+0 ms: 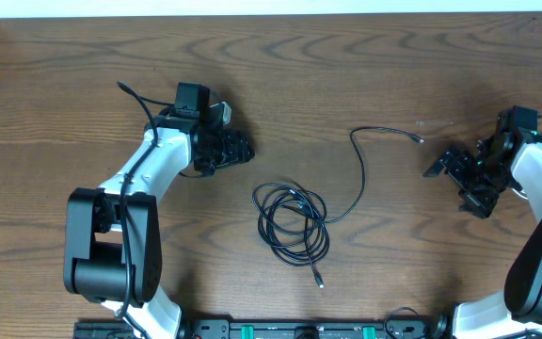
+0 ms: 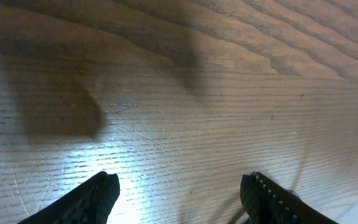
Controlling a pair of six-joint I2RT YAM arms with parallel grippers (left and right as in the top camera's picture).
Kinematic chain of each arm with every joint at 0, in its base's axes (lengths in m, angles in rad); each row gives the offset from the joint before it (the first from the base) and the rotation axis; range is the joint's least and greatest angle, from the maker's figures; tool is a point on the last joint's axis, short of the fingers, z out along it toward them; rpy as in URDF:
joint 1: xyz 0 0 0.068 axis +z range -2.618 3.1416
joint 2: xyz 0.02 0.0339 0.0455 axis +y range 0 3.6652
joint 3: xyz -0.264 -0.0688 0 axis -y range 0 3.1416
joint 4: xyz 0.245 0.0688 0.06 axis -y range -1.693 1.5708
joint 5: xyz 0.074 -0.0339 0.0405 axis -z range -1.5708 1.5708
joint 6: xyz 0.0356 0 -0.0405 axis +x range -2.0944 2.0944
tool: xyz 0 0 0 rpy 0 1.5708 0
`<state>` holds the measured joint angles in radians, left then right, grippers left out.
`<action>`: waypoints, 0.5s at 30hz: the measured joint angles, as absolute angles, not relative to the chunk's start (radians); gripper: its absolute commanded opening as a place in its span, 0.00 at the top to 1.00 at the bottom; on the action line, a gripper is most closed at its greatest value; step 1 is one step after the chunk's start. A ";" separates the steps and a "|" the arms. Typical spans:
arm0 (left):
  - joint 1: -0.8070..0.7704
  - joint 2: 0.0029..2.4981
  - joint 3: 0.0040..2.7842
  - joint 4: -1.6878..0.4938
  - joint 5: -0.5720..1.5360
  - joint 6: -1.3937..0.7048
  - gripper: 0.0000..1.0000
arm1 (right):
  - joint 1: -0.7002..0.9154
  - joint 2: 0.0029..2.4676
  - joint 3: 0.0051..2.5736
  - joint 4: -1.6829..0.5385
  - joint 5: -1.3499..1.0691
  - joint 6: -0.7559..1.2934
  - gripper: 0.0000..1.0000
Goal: Untangle cables
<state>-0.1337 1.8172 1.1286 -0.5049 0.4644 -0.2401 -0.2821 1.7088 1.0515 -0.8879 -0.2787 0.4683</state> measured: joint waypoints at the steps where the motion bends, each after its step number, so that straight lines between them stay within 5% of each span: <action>1: -0.134 1.817 1.129 -0.505 0.464 -0.240 0.08 | -0.282 1.709 1.052 -0.888 -0.277 0.467 0.01; 15: -0.134 1.817 1.129 -0.505 0.464 -0.244 0.00 | -0.282 1.709 1.052 -0.884 -0.275 0.466 0.01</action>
